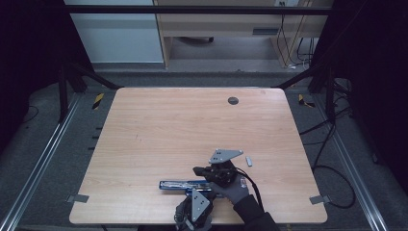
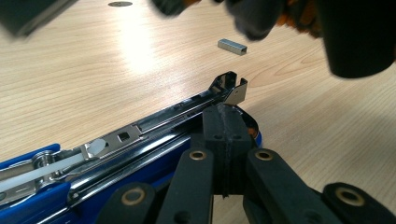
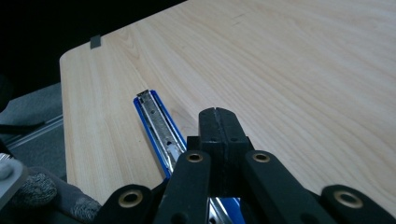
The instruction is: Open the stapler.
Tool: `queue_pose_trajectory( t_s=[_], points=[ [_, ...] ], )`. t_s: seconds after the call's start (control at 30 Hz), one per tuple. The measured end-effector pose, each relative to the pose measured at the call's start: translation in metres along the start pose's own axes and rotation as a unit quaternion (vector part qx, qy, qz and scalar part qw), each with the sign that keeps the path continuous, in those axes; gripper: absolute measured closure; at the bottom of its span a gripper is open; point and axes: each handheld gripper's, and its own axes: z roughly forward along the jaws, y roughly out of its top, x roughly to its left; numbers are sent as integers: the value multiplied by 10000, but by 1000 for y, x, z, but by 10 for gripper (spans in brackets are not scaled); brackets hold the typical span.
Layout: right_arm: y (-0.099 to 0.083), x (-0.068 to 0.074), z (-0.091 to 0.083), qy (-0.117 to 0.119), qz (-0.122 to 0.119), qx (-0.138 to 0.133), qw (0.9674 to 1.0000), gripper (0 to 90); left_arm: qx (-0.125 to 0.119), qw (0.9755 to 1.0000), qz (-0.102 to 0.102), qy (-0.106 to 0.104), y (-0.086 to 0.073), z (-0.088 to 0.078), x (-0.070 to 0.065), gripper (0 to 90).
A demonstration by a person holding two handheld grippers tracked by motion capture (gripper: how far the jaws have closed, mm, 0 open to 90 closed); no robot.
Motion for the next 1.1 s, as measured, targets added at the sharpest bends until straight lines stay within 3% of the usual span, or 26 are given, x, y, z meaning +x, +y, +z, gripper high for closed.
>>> queue_pose_trajectory(
  t_s=[0.27, 0.5, 0.67, 0.8, 1.1],
  points=[
    [-4, -7, -23, -250, 33, -224, 9994, 900, 90, 9999, 50, -71, 2, -2, 0, 900],
    [-11, -15, -41, -437, 143, -339, 9984, 833, 121, 9997, 14, -209, 9, -8, 3, 868],
    [-16, -20, -58, -620, 253, -459, 9967, 776, 128, 9992, 56, -381, 22, -15, 10, 837],
    [-21, -26, -71, -778, 339, -570, 9948, 720, 142, 9986, 204, -466, 36, -19, 17, 813],
    [-30, -36, -93, -1276, 342, -648, 9891, 624, 281, 9971, 395, -592, 68, -24, 41, 767]
  ],
)
